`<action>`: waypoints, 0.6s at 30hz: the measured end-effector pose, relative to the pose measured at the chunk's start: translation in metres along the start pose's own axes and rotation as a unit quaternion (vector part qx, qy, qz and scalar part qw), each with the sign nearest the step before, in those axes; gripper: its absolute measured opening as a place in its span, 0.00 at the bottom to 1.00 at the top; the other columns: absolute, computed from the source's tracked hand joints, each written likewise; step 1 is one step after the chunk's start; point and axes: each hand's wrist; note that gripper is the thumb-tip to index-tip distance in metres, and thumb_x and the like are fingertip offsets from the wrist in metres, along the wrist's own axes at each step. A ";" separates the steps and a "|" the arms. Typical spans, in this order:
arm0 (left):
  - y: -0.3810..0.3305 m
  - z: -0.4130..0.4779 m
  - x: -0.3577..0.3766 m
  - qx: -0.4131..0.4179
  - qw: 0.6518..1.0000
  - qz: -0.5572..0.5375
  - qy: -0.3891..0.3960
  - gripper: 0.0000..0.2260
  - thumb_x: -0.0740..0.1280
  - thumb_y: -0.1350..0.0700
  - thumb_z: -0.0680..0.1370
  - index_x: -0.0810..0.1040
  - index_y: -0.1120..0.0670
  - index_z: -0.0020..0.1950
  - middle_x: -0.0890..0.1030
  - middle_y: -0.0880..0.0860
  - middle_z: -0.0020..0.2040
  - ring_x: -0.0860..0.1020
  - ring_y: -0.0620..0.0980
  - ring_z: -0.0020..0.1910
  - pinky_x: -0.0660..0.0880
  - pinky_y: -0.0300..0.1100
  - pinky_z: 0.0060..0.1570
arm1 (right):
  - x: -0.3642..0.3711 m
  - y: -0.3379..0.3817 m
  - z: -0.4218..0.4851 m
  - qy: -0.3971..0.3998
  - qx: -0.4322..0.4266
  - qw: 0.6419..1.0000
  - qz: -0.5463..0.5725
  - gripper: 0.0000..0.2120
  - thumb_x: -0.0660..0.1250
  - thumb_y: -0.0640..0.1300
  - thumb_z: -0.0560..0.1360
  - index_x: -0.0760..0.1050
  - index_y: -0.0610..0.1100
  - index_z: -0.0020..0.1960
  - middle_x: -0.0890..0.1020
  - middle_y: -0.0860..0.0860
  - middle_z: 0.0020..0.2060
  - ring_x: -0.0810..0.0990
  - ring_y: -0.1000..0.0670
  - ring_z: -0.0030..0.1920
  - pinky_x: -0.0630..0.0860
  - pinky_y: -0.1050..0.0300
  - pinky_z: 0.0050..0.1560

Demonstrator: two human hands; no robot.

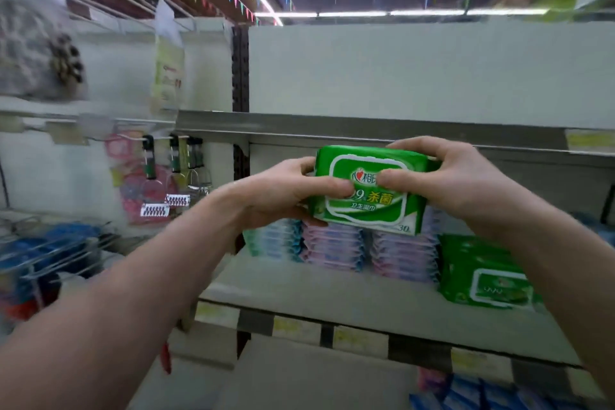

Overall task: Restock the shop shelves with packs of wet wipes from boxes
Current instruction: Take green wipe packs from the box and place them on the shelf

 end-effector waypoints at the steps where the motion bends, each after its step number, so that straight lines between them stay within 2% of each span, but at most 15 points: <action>1: -0.009 -0.003 -0.007 0.010 1.000 0.009 0.007 0.21 0.72 0.55 0.69 0.75 0.52 0.61 0.83 0.53 0.56 0.81 0.54 0.56 0.77 0.53 0.59 | 0.000 0.011 0.003 0.014 -0.004 1.000 -0.003 0.20 0.75 0.39 0.66 0.77 0.46 0.56 0.86 0.48 0.38 0.86 0.50 0.37 0.80 0.63 0.34; 5: -0.044 -0.004 -0.033 0.034 0.998 0.052 0.013 0.21 0.74 0.54 0.69 0.75 0.53 0.60 0.83 0.54 0.55 0.81 0.54 0.56 0.74 0.55 0.62 | -0.001 0.049 0.023 0.047 -0.017 0.998 -0.034 0.23 0.74 0.44 0.61 0.76 0.46 0.55 0.86 0.48 0.37 0.85 0.50 0.37 0.79 0.65 0.35; 10: -0.073 0.022 -0.066 0.066 0.996 0.056 -0.014 0.28 0.75 0.55 0.68 0.71 0.52 0.66 0.82 0.55 0.58 0.80 0.57 0.57 0.75 0.55 0.60 | -0.004 0.080 0.066 0.030 -0.033 0.997 -0.059 0.26 0.74 0.45 0.59 0.76 0.45 0.57 0.86 0.47 0.41 0.86 0.48 0.40 0.82 0.59 0.42; 14: -0.090 0.046 -0.087 0.081 0.994 0.061 -0.040 0.31 0.75 0.59 0.64 0.70 0.53 0.65 0.81 0.54 0.57 0.82 0.54 0.53 0.80 0.47 0.52 | -0.008 0.087 0.111 0.041 -0.036 0.994 -0.091 0.24 0.75 0.42 0.66 0.74 0.45 0.60 0.85 0.47 0.45 0.85 0.49 0.44 0.82 0.59 0.45; 18: -0.092 0.078 -0.107 0.057 0.991 0.106 -0.056 0.28 0.76 0.61 0.67 0.69 0.55 0.64 0.81 0.55 0.56 0.82 0.56 0.54 0.79 0.48 0.55 | -0.012 0.081 0.156 0.069 -0.033 0.989 -0.129 0.21 0.74 0.42 0.69 0.73 0.47 0.60 0.84 0.48 0.47 0.85 0.51 0.45 0.80 0.60 0.45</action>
Point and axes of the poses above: each hand's wrist, its own z-axis towards the middle knuckle, its own x-axis out of the palm, y = z × x
